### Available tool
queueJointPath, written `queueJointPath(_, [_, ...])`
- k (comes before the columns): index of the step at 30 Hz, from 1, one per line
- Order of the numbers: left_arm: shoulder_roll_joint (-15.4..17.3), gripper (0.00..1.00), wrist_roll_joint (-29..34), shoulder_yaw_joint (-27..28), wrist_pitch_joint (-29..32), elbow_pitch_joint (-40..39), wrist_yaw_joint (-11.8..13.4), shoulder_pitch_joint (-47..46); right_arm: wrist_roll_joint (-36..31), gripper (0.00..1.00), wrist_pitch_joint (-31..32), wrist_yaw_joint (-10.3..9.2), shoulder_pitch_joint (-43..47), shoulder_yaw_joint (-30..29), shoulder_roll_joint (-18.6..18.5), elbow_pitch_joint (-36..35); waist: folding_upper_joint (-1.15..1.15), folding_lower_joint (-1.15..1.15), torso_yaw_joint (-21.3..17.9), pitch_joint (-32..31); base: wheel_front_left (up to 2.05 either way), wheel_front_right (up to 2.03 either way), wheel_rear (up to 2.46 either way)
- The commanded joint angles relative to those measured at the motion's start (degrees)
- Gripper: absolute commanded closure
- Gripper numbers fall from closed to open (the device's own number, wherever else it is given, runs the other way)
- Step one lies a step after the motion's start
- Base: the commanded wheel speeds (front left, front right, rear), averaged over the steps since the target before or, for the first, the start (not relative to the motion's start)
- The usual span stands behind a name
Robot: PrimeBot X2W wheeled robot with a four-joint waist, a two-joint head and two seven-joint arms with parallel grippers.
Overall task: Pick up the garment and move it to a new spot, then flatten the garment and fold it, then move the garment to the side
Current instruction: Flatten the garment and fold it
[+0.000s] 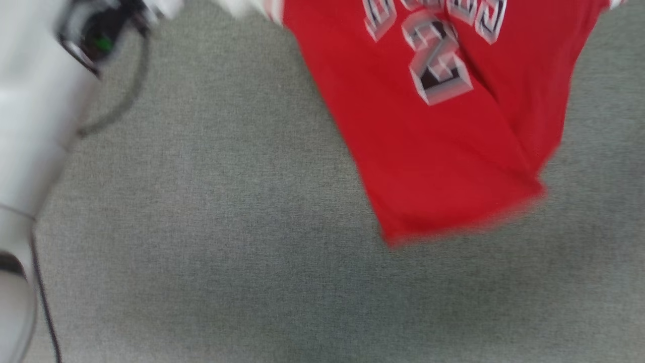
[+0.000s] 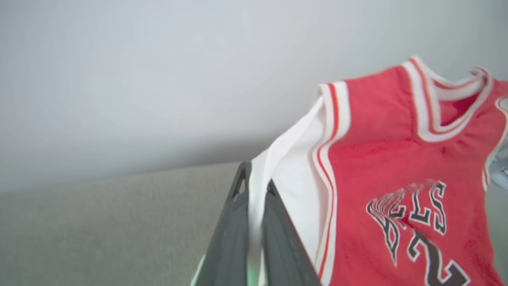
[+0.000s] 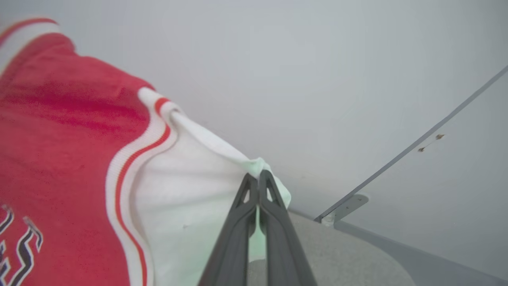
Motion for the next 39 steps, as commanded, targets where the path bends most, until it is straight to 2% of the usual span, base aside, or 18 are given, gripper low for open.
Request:
queueJointPath(1, [-0.1, 1.00, 0.6, 1.6, -4.0, 2.6, 0.1, -3.3, -1.5, 1.00, -2.6, -0.05, -3.4, -1.6, 0.8, 2.0, 0.00, 0.00, -0.7, -1.4, 0.00, 0.00, 0.00])
queueJointPath(9, [-3.3, 1.00, -3.2, 11.2, -18.9, 11.7, 0.4, -17.0, -8.7, 1.00, -15.2, -0.16, -19.1, -10.1, 6.2, 13.9, 0.00, 0.00, -1.9, -3.5, 0.00, 0.00, 0.00])
queueJointPath(14, [-5.7, 1.00, -4.0, 10.0, -17.6, 12.0, 0.2, -15.2, -11.6, 1.00, -17.6, -0.15, -19.1, -9.9, 9.0, 20.6, 0.00, 0.00, -1.4, -6.4, 0.00, 0.00, 0.00])
queueJointPath(19, [-4.6, 1.00, -8.8, 8.5, -15.3, 5.4, 0.1, -3.0, -10.4, 1.00, -17.9, -0.15, -9.3, -5.5, 9.7, 22.0, 0.00, 0.00, -1.6, -9.4, 0.00, 0.00, 0.00])
queueJointPath(24, [-0.9, 1.00, -12.2, 4.4, -16.2, -4.8, 0.1, 14.6, -4.1, 1.00, -16.7, -0.15, 5.1, -1.3, 8.1, 17.0, 0.00, 0.00, -2.2, -11.1, 0.00, 0.00, 0.00])
queueJointPath(28, [1.8, 1.00, -15.8, 2.4, -17.4, -9.8, 0.1, 28.3, 1.8, 1.00, -14.7, -0.15, 17.0, 1.5, 5.3, 10.0, 0.00, 0.00, -2.8, -12.3, 0.00, 0.00, 0.00])
queueJointPath(34, [6.3, 1.00, -18.4, -0.5, -19.0, -18.2, 0.1, 43.9, 10.1, 1.00, -9.0, -0.14, 34.1, 3.7, -0.9, -2.9, 0.00, 0.00, -3.0, -14.8, 0.00, 0.00, 0.00])
queueJointPath(39, [11.4, 1.00, -15.5, -1.9, -21.0, -23.8, 0.1, 51.7, 14.9, 1.00, -3.1, -0.15, 45.6, 1.8, -7.0, -13.4, 0.00, 0.00, -2.6, -17.0, 0.00, 0.00, 0.00])
